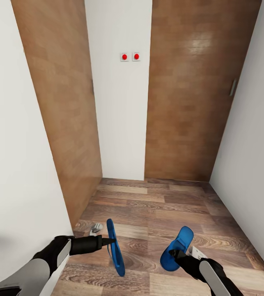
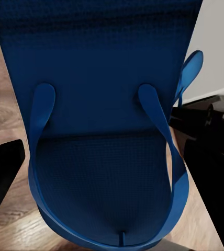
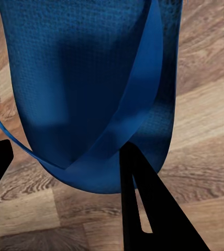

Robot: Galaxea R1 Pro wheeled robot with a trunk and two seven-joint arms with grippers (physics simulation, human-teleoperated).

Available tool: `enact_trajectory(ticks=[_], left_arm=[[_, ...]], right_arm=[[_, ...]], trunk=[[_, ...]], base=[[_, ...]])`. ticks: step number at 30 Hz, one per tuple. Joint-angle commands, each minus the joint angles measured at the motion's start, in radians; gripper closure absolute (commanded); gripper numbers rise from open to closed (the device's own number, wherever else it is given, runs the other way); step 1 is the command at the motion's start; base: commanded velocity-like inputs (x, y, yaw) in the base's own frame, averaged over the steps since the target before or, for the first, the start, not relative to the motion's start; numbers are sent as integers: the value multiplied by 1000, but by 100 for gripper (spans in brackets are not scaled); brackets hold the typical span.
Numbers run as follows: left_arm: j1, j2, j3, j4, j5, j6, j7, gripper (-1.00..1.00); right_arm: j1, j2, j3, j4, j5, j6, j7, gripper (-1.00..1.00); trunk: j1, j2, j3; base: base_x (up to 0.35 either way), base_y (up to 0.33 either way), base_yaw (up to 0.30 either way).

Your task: In the bedroom, move the book from the bed onto either nightstand, and place the two sandals side by side next to the bed.

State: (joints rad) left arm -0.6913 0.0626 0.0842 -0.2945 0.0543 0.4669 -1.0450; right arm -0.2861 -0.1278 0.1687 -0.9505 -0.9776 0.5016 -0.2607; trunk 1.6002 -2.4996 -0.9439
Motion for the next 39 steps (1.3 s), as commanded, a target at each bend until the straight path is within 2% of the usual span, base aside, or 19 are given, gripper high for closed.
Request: enact_trajectory(ticks=[1,19,30,39], left_arm=[[0,0,3,0,3,11,-3,100],[0,-1,3,0,2,10,-3,100],[0,-1,3,0,2,11,-4,100],[0,-1,3,0,2,12,-4,100]], right_arm=[[-1,-1,3,-2,-12,0,-12,100],[-1,-1,5,-2,-13,0,35,100],[-1,-1,5,-2,-14,1,38,100],[-1,-2,3,-2,-14,1,38,100]], trunk=[[0,0,-1],[0,0,-1],[0,0,-1],[0,0,-1]], base=[[0,0,-214],[0,-37,-266],[-9,-177,-273],[-132,-202,-273]])
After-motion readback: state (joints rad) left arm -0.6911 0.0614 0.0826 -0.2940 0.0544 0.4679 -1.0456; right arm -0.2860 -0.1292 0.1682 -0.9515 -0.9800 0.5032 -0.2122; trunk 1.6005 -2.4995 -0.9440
